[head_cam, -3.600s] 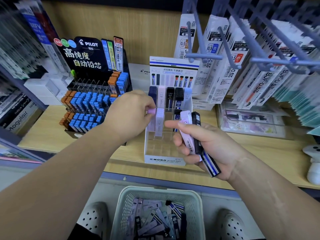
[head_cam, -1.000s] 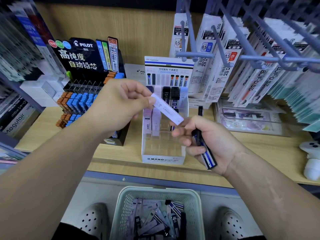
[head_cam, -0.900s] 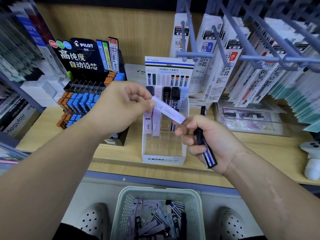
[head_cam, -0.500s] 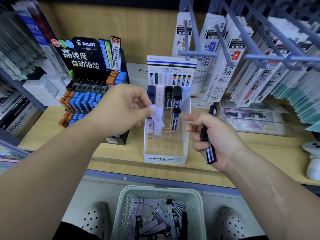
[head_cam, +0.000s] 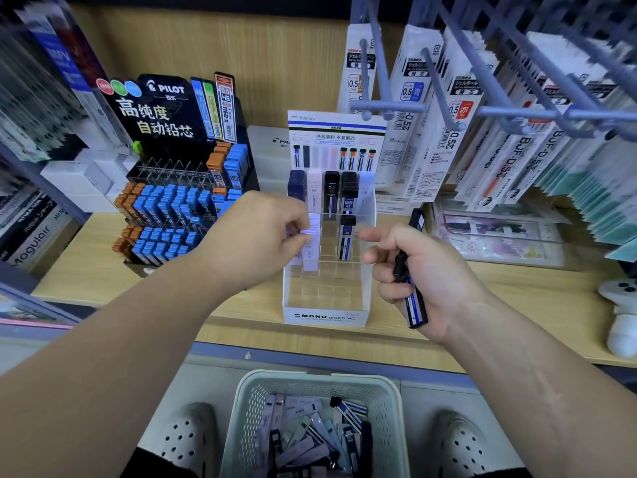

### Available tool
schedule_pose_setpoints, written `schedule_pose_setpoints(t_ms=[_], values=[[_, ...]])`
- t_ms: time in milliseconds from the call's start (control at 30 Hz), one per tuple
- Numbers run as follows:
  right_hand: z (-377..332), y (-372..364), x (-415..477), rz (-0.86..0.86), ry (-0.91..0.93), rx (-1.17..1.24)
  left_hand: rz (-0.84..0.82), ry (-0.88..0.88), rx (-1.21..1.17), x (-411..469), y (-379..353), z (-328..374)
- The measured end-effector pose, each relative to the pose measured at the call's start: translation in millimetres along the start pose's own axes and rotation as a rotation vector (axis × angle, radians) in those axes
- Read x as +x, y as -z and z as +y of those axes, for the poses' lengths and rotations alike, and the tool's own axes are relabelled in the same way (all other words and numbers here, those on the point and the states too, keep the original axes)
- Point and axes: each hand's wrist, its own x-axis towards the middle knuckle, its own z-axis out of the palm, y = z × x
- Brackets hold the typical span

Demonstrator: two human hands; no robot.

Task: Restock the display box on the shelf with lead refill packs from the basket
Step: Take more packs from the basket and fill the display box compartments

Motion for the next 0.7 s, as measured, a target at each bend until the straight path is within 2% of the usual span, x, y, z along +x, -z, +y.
schedule_pose_setpoints(t_ms=[300, 400, 500, 533, 600, 667, 700], values=[[-0.1, 1.7, -0.8, -0.008, -0.005, 0.008, 0.028, -0.030, 0.067, 1.4, -8.6, -3.4], [-0.4, 1.5, -2.7, -0.099, -0.019, -0.011, 0.028, -0.009, 0.073, 1.4, -10.2, -4.0], [-1.0, 0.8, -6.5, -0.273, -0.051, -0.066, 0.062, 0.027, 0.037, 1.9, -3.4, 3.8], [-1.3, 0.3, -8.1, -0.351, -0.062, -0.087, 0.096, 0.048, -0.030, 2.7, -0.6, 9.0], [-1.7, -2.0, -12.1, -0.514, -0.101, -0.108, 0.120, 0.163, -0.333, 4.5, 6.0, 24.0], [-0.7, -5.0, -15.1, -0.647, -0.153, -0.096, 0.023, 0.299, -0.697, 6.5, 12.1, 39.0], [0.1, -6.3, -16.1, -0.692, -0.180, -0.084, -0.043, 0.337, -0.806, 6.4, 13.3, 44.5]])
